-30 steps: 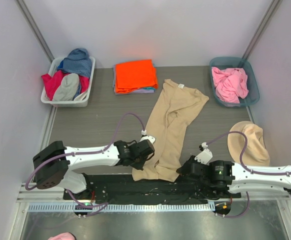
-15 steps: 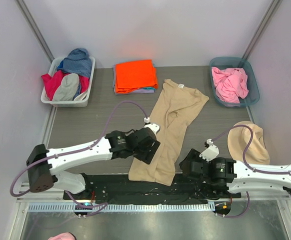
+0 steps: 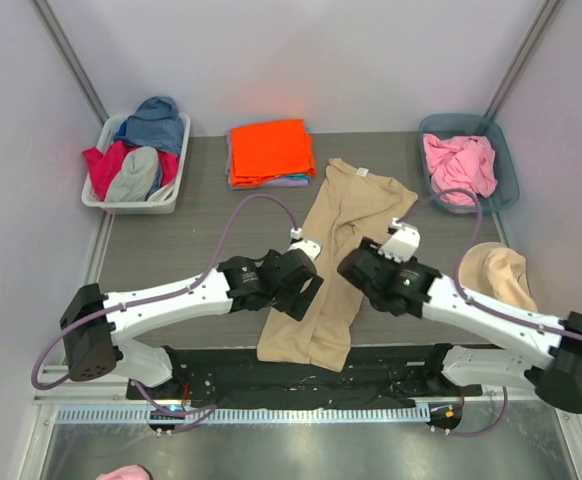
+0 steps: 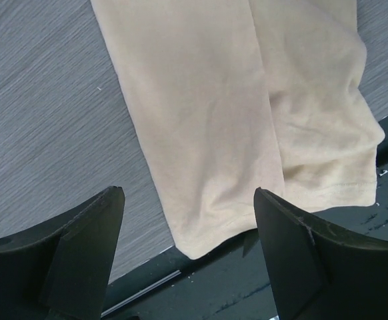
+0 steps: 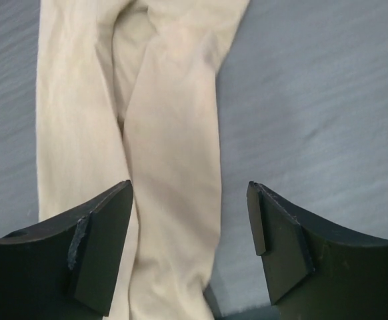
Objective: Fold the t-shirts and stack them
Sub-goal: Fold the tshirt
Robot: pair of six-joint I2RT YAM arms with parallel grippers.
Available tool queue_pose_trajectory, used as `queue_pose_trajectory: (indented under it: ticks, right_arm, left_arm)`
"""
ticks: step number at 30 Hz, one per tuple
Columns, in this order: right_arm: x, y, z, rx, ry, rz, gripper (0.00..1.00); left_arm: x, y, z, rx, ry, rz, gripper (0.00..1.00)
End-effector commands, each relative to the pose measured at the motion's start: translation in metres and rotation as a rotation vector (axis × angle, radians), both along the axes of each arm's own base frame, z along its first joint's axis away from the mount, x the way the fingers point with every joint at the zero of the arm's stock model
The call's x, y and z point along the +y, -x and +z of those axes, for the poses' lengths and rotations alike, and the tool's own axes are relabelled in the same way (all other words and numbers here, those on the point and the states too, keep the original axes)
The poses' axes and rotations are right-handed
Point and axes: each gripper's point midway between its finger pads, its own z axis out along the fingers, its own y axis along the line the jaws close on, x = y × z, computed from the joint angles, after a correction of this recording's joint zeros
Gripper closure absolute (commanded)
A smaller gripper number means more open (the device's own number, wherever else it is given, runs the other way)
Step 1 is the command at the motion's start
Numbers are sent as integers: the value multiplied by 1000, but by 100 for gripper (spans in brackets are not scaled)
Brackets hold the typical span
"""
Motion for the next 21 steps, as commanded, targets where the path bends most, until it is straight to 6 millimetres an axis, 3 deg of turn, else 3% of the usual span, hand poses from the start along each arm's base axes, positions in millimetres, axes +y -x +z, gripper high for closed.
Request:
queue_pose_trajectory:
  ticks: [1, 2, 3, 5, 6, 7, 9, 10, 14, 16, 21]
  right_arm:
    - [6, -62, 13, -31, 106, 86, 23]
    - [-9, -85, 16, -51, 71, 23, 23]
    - [-8, -93, 4, -4, 69, 65, 23]
    - [-33, -117, -3, 15, 56, 2, 23]
    - [-33, -131, 2, 1, 42, 17, 23]
    - [-36, -139, -11, 35, 55, 18, 23]
    - [-44, -159, -9, 23, 39, -3, 23]
    - [-41, -164, -23, 56, 38, 25, 23]
    - [-34, -194, -31, 37, 13, 61, 23]
    - [-31, -202, -35, 43, 0, 76, 23]
    - [-29, -220, -69, 107, -24, 79, 23]
  left_arm:
    - [-7, -13, 9, -62, 35, 6, 16]
    - [-5, -15, 9, -67, 32, 13, 16]
    - [-4, -17, 8, -70, 30, 18, 16]
    - [-1, -20, 7, -73, 25, 23, 16]
    - [2, -19, 5, -69, 18, 23, 16]
    - [3, -20, 4, -68, 15, 22, 16]
    - [7, -20, -1, -63, 8, 27, 16]
    - [8, -20, -2, -60, 4, 26, 16]
    - [14, -20, -7, -54, -2, 39, 16]
    - [16, -19, -7, -52, 1, 44, 16]
    - [22, -19, -10, -46, 9, 65, 16]
